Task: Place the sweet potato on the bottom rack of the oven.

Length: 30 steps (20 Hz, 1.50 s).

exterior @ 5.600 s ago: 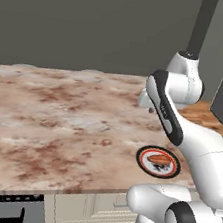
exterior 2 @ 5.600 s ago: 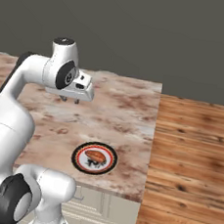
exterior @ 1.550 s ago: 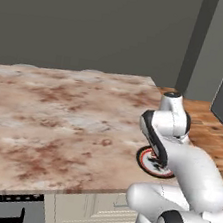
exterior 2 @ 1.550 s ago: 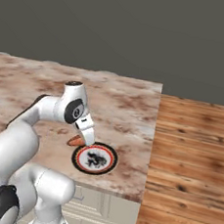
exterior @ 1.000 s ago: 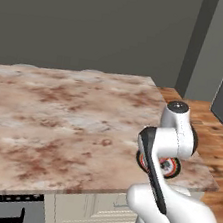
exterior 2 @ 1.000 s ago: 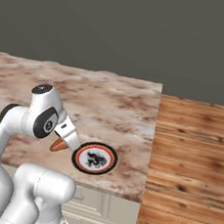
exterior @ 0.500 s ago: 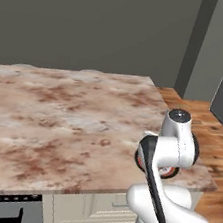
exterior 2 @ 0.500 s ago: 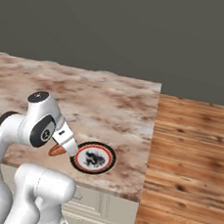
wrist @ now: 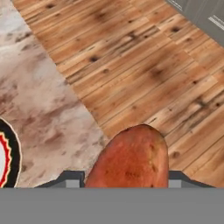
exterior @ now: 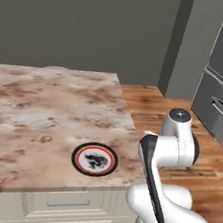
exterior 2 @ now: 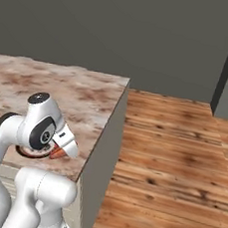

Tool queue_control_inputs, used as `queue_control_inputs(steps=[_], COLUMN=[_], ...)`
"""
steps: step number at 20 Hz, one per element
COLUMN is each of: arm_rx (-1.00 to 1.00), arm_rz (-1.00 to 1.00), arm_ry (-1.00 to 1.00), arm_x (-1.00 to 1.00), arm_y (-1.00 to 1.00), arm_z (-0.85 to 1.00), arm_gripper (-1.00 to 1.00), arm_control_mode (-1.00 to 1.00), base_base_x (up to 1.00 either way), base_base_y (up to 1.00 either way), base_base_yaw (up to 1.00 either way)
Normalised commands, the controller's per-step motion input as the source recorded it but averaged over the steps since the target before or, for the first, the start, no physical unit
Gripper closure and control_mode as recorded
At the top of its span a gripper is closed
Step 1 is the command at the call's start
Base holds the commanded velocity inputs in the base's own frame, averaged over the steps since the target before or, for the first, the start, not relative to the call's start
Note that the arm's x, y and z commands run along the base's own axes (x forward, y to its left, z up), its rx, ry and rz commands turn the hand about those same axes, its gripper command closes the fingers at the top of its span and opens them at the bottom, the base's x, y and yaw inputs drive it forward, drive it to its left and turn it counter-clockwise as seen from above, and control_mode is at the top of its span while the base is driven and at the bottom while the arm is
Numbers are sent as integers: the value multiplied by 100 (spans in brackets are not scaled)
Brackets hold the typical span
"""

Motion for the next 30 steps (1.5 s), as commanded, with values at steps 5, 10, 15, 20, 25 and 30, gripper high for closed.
queue_control_inputs(steps=[5,10,15,20,25,30], arm_rx=[0,0,0,0,0,0], arm_rz=[0,0,0,0,0,0], arm_ry=[0,0,0,0,0,0], arm_x=[0,0,0,0,0,0], arm_y=[0,0,0,0,0,0], arm_z=[0,0,0,0,0,0], arm_gripper=[100,100,100,100,100,100], arm_control_mode=[100,100,100,100,100,100], base_base_x=[-3,-1,33,83,95,87], base_base_y=[-100,-100,-92,-77,-25,0], base_base_yaw=[-2,-3,-9,-12,-36,-48])
